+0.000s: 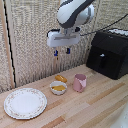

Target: Bring your hand's grasp to the bread. Hold the bread tenderly using the grip of your hand. Carefully pick up the bread and hover it over the white plate. Politely place it atop the plate.

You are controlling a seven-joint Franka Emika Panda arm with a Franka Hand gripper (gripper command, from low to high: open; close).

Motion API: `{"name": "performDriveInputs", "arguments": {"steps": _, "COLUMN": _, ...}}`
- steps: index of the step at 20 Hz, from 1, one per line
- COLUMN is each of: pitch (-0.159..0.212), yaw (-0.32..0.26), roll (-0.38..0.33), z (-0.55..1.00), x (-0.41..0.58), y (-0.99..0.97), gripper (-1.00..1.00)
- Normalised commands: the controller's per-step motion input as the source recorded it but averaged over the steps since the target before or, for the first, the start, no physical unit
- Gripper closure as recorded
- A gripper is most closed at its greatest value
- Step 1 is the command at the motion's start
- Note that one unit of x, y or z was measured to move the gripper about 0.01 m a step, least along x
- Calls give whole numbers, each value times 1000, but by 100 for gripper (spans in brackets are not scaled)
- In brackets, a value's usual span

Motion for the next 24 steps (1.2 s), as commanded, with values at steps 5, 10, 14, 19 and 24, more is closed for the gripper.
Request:
{"name": "performDriveInputs", "arguments": {"steps": 5, "pitch": 29, "yaw": 66, "roll": 7, "z": -224, "x": 337, "y": -501, "gripper": -100}}
{"name": "performDriveInputs", "arguments": {"steps": 10, "pitch": 35, "yaw": 92, "roll": 11, "z": -229, "x": 280, "y": -533, "gripper": -100}}
{"name": "performDriveInputs", "arguments": {"steps": 14, "pitch": 40, "yaw": 120, "roll": 2, "z": -284, "x": 237, "y": -454, "gripper": -100}}
{"name": "performDriveInputs", "arguments": {"steps": 19, "pitch": 10, "yaw": 88, "roll": -2, "z": -323, "x": 398, "y": -188, "gripper": -100}}
{"name": "performDriveInputs", "arguments": {"steps": 24, "pitch": 26, "yaw": 56, "roll": -23, "z": -341, "x": 516, "y": -19, "gripper": -100}}
